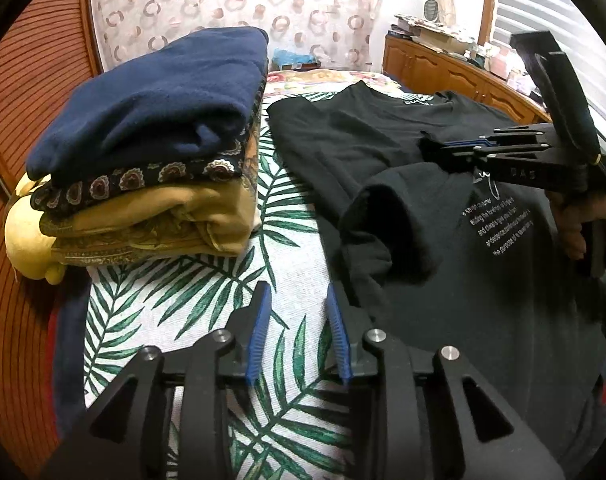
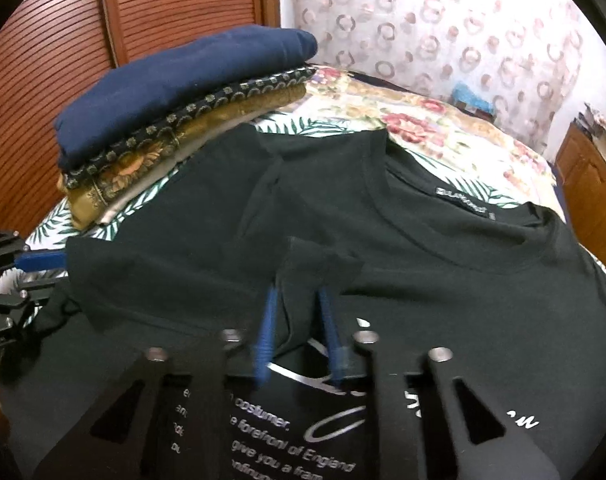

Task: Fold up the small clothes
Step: 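Grasp the shirt front near the print with the right gripper and pull flat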

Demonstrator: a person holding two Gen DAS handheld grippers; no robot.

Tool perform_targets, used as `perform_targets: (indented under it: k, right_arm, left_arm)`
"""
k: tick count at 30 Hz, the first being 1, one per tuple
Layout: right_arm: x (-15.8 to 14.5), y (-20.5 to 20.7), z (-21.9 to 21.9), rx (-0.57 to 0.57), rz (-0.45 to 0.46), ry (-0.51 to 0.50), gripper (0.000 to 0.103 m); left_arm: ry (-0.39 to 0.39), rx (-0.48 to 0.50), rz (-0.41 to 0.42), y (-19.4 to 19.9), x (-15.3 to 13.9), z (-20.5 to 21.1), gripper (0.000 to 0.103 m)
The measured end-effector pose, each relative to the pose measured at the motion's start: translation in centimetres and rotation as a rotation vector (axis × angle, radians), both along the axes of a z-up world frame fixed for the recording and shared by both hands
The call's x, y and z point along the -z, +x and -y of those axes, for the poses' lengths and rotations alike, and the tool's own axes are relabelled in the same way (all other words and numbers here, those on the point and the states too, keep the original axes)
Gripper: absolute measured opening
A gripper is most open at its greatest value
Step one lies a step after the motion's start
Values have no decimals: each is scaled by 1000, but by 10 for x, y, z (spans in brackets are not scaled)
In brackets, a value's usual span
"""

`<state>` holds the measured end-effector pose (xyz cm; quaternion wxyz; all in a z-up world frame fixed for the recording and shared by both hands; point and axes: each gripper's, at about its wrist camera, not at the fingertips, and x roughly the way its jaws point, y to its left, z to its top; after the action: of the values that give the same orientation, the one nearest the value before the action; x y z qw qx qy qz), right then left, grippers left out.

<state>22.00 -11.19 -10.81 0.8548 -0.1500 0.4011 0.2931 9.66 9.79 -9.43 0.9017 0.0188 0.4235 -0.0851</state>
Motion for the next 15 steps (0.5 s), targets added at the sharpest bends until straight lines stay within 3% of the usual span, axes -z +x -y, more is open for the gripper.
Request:
perform_targets:
  k: [2,5,13,15]
  right_arm:
    - [-1,-1,5,2,14,-3,3]
    - [-7,1,22,45,46,1,1]
    - [-19,8,63,141,63,16,2]
    - [-19,10,66,153,58,13,11]
  left_arm:
    - [4,-4,0,-2,0,0,30]
    - [3,-8,-1,-1,-1,-1,31]
    - [4,-35,-4,0,-2,-2,43]
    - [4,-52,-7,1,-1,-4,50]
